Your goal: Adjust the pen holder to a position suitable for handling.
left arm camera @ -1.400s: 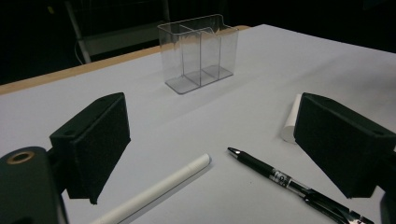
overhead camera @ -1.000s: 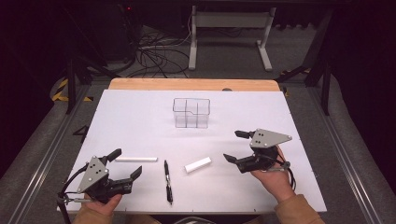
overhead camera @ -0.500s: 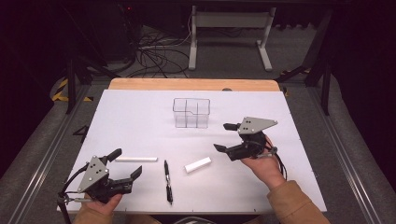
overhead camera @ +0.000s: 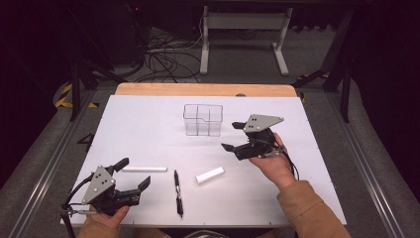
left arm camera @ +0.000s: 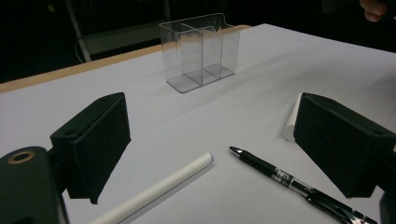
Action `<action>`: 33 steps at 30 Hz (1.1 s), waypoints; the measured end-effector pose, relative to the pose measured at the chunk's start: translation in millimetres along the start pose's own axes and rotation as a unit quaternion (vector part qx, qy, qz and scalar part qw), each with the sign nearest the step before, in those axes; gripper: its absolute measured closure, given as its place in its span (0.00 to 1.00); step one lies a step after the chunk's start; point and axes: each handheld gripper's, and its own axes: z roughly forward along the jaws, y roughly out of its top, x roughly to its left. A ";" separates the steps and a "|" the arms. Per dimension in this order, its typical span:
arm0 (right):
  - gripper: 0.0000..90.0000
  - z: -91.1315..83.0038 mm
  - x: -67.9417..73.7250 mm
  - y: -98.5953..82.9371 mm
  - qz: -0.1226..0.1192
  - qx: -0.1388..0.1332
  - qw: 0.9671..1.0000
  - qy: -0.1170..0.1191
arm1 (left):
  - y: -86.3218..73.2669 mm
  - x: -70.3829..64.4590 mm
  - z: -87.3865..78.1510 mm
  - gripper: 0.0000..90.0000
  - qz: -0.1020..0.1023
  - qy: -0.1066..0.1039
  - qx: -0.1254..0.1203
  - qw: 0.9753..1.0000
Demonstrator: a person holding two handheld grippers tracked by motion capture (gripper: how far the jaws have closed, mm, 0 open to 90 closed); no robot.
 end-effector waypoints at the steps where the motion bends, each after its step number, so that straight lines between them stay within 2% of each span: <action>1: 0.26 0.6 -0.7 0.6 -0.001 0.001 1.000 0.000 | 0.1 0.1 0.0 0.13 0.001 0.001 -0.001 1.000; 5: 0.27 3.6 -3.2 2.7 -0.008 0.004 1.000 -0.003 | 0.0 0.0 -0.2 0.13 0.000 0.000 0.000 1.000; 11: 0.31 11.3 -10.5 9.0 -0.021 0.022 1.000 -0.002 | -0.7 0.2 -1.8 0.13 0.002 0.003 0.000 1.000; 23: 0.33 22.3 -17.9 8.1 -0.015 0.024 1.000 0.000 | -1.0 0.8 -2.5 0.13 -0.002 0.002 -0.001 1.000; 28: 0.37 33.9 -24.3 14.8 -0.023 0.055 0.998 0.003 | -0.7 1.5 -2.0 0.13 -0.003 0.002 -0.003 1.000; 33: 0.39 44.0 -27.1 18.2 -0.032 0.074 0.997 0.003 | -0.8 2.3 -1.4 0.13 -0.003 0.001 -0.003 1.000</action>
